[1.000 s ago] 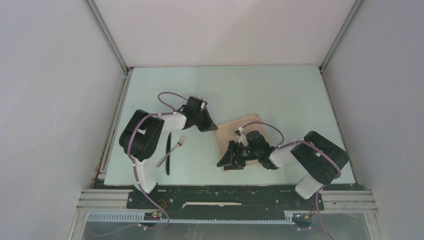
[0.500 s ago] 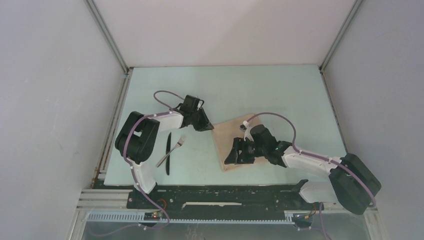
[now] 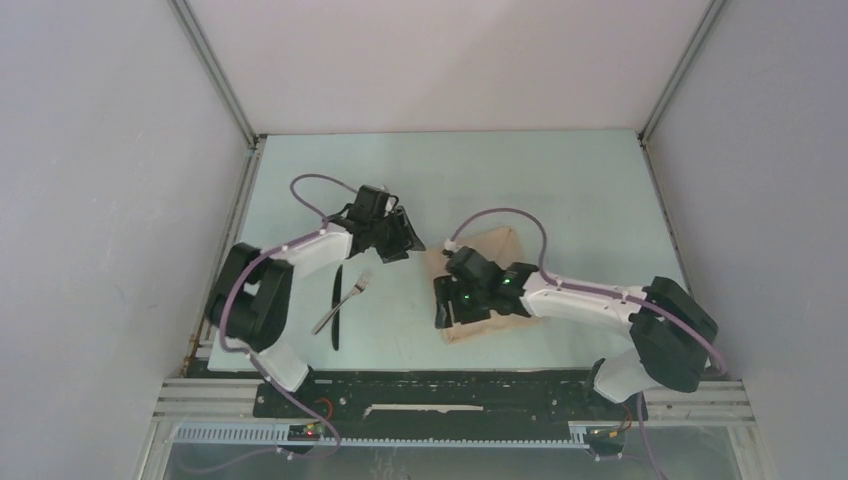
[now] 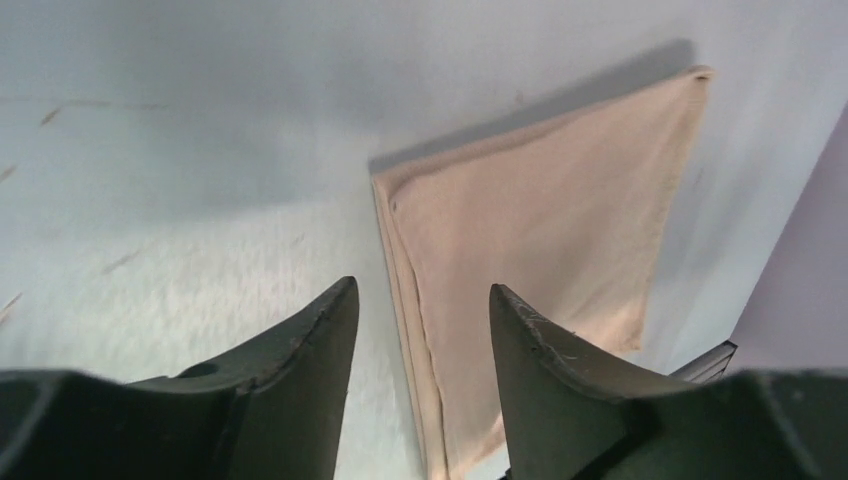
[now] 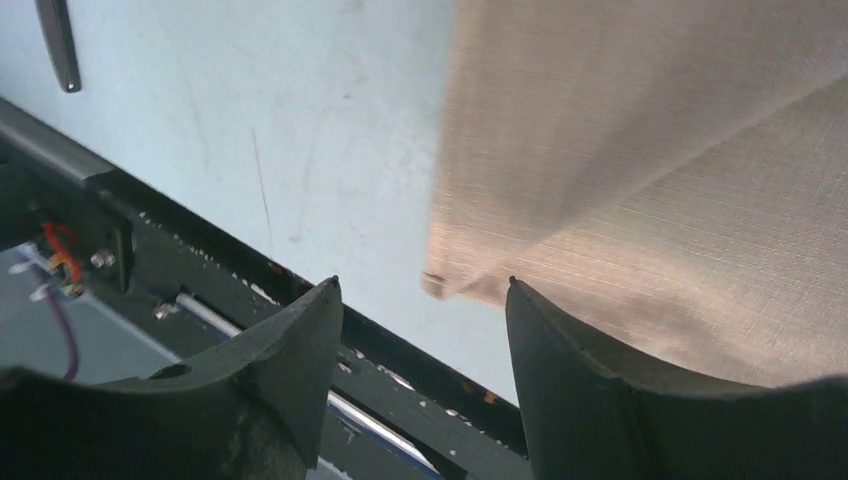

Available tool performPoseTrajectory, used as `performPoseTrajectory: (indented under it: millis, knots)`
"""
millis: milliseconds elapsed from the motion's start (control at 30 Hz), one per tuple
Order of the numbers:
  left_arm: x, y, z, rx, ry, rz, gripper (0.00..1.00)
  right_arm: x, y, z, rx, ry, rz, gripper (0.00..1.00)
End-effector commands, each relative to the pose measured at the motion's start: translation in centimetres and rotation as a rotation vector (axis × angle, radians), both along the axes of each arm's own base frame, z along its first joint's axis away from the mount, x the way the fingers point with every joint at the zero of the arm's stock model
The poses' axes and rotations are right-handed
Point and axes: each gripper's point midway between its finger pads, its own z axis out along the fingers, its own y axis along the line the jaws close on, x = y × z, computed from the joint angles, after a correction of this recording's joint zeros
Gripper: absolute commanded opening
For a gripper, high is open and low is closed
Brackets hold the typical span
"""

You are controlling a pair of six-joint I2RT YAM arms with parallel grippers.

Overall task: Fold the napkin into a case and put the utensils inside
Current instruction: Smooth out the top corner of the smaller rectangle-folded napkin at the center of the board, then pick up the upper triangle-folded napkin from the center of the board.

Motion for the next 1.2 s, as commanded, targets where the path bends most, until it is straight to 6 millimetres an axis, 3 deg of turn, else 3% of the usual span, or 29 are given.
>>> performPoseTrajectory:
  millis: [0,167,267,367,467,633,1167]
  knots:
    - [-1.2,4.0,5.1,0.067,-0.126,0.050,0.60,0.7,-1.5,0.8,-0.364,-0.156,-0.045,0.66]
    - [-4.1,9.2,6.8,0.118,-0.159,0.130,0.62,-0.8,-0.3,1.5,-0.560,-0.134,-0.048,0.50]
    - [-5.6,11.9,7.6,0.168,-0.191,0.176,0.62,-1.1,0.6,1.7,-0.587,-0.125,-0.047,0.50]
    - [-6.6,13.5,7.7,0.195,-0.210,0.196,0.62,-1.2,1.2,1.3,-0.619,-0.116,-0.028,0.53]
    - [-7.3,13.7,7.5,0.187,-0.213,0.190,0.62,-1.2,1.4,0.6,-0.649,-0.100,-0.008,0.52]
    - [-7.7,13.2,7.2,0.158,-0.211,0.170,0.62,-1.3,2.0,-0.3,-0.655,-0.078,0.008,0.40]
    - [-7.8,12.3,6.8,0.114,-0.210,0.148,0.62,-0.7,2.4,-2.5,-0.656,-0.024,0.042,0.43]
